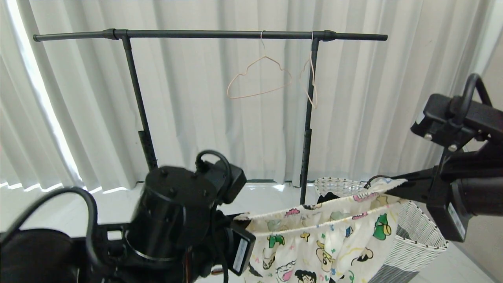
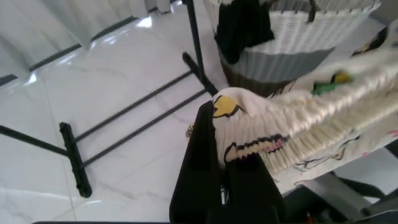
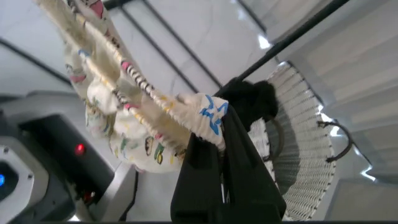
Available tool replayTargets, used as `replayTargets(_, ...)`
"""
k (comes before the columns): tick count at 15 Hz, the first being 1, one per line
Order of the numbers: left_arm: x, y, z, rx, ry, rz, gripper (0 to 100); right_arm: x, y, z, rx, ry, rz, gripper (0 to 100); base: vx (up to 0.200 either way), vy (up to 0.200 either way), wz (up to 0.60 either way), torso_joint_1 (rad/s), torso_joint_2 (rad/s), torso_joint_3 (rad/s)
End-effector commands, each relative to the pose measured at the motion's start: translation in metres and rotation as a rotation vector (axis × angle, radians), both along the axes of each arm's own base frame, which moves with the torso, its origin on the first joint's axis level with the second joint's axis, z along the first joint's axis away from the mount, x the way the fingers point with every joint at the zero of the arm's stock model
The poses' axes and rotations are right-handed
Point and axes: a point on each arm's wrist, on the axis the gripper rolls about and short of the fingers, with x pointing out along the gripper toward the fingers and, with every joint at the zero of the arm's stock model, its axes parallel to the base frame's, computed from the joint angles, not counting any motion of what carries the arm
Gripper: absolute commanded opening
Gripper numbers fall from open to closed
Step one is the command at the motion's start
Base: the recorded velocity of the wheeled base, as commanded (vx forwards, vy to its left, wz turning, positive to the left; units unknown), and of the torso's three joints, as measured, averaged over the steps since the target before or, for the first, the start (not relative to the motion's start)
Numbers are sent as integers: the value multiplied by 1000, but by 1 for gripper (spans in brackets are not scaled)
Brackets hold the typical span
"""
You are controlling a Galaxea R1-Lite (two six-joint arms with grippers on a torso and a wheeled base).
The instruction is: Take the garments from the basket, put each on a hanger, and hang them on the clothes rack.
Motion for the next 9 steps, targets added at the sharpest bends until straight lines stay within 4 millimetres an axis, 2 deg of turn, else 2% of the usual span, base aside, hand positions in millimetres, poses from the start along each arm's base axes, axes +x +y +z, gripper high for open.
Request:
replayTargets(1, 12, 17, 109, -126, -43, -9, 0, 14, 3, 19, 47, -42, -38, 0, 0, 0, 0, 0, 0, 0)
replayTargets(2, 16, 23, 138, -170, -42, -41, 0, 21, 7, 30, 70, -64, -47, 0, 0, 0, 0, 0, 0, 0)
replayTargets(4, 25, 22, 171, -207, -59, -51, 0, 29, 10, 47, 106, -101, -61, 0, 0, 0, 0, 0, 0, 0)
replayTargets(6, 28, 21, 176, -175, -98, -65, 0, 31, 6, 57, 109, -103, -76, 0, 0, 0, 0, 0, 0, 0)
replayTargets(9, 29, 28, 159, 6, -161, -50, 0, 27, -2, 62, 123, -116, -91, 0, 0, 0, 0, 0, 0, 0)
